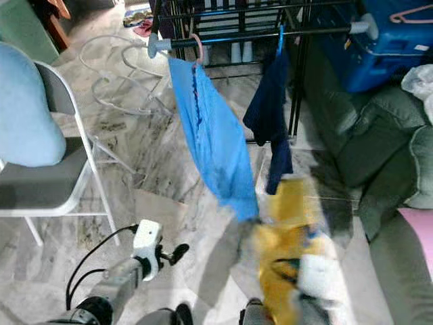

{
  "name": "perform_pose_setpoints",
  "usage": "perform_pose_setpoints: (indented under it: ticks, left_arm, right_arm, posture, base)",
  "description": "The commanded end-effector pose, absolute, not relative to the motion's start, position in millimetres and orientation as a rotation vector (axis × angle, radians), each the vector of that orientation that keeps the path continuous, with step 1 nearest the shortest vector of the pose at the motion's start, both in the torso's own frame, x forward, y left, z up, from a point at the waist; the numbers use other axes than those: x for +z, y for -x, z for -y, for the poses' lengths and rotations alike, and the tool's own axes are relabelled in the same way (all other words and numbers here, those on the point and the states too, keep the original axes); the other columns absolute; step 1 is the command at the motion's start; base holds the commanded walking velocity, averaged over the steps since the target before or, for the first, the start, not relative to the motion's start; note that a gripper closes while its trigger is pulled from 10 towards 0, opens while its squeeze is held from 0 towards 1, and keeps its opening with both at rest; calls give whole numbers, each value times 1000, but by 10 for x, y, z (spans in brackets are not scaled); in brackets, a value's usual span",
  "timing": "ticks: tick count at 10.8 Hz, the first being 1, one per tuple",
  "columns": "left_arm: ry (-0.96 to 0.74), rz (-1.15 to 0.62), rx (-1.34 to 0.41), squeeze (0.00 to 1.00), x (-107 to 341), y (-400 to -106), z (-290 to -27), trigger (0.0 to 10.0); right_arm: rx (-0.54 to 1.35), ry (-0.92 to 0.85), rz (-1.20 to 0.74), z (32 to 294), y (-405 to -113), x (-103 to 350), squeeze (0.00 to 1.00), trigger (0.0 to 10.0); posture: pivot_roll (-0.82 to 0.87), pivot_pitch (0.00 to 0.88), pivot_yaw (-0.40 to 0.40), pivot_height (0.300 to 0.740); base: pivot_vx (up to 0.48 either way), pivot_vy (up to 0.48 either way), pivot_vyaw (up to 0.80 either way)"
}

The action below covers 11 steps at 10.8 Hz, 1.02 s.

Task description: Hang hanger

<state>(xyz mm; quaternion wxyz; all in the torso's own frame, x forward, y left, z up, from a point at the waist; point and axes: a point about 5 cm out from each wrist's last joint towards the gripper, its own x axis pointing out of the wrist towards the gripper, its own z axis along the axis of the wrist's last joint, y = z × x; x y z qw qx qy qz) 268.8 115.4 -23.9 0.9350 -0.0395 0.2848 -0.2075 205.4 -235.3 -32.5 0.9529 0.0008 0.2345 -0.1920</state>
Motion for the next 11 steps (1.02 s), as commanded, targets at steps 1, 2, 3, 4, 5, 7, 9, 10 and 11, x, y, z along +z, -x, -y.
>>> perform_pose_setpoints:
  ticks: [1, 2, 3, 4, 5, 7, 9, 10, 11]
  left_arm:
    - [82, -589, -414, 0, -270, -2649, -1220, 10000]
    - [81, -594, -420, 0, -284, -2631, -1216, 10000]
    - [81, -601, -420, 0, -297, -2617, -1214, 10000]
    - [84, -602, -429, 0, -300, -2610, -1199, 10000]
    - [90, -594, -436, 0, -290, -2617, -1186, 10000]
    - [101, -582, -449, 0, -263, -2644, -1138, 10000]
    - [82, -603, -436, 0, -281, -2638, -1136, 10000]
    - [81, -612, -435, 0, -297, -2621, -1136, 10000]
    - [76, -620, -434, 0, -309, -2608, -1138, 10000]
  right_arm:
    - [-417, 6, -423, 2381, -2069, -261, 0, 10000]
    - [-456, 22, -403, 2447, -2048, -229, 0, 10000]
    - [-473, 35, -383, 2469, -2059, -190, 0, 10000]
    - [-448, 77, -344, 2466, -2099, -119, 0, 10000]
    - [-426, 115, -315, 2476, -2139, -58, 0, 10000]
    - [-391, 138, -254, 2575, -2262, 109, 0, 10000]
    - [-410, 182, -228, 2712, -2297, 208, 0, 10000]
    - [-423, 200, -215, 2756, -2290, 236, 0, 10000]
    - [-423, 198, -217, 2762, -2288, 236, 0, 10000]
  posture:
    - [-222, 200, 98, 740]
    - [-225, 203, 99, 740]
    - [-234, 205, 102, 740]
    - [-235, 205, 104, 740]
    - [-236, 207, 105, 740]
    - [-239, 207, 109, 740]
    - [-239, 209, 107, 740]
    - [-237, 210, 107, 740]
    - [-237, 210, 107, 740]
  base:
    - [315, 0, 0]
    - [315, 0, 0]
    - [311, 0, 0]
    - [311, 0, 0]
    - [356, 0, 0]
    - [412, 0, 0]
    - [206, 0, 0]
    - [0, 0, 0]
    - [0, 0, 0]
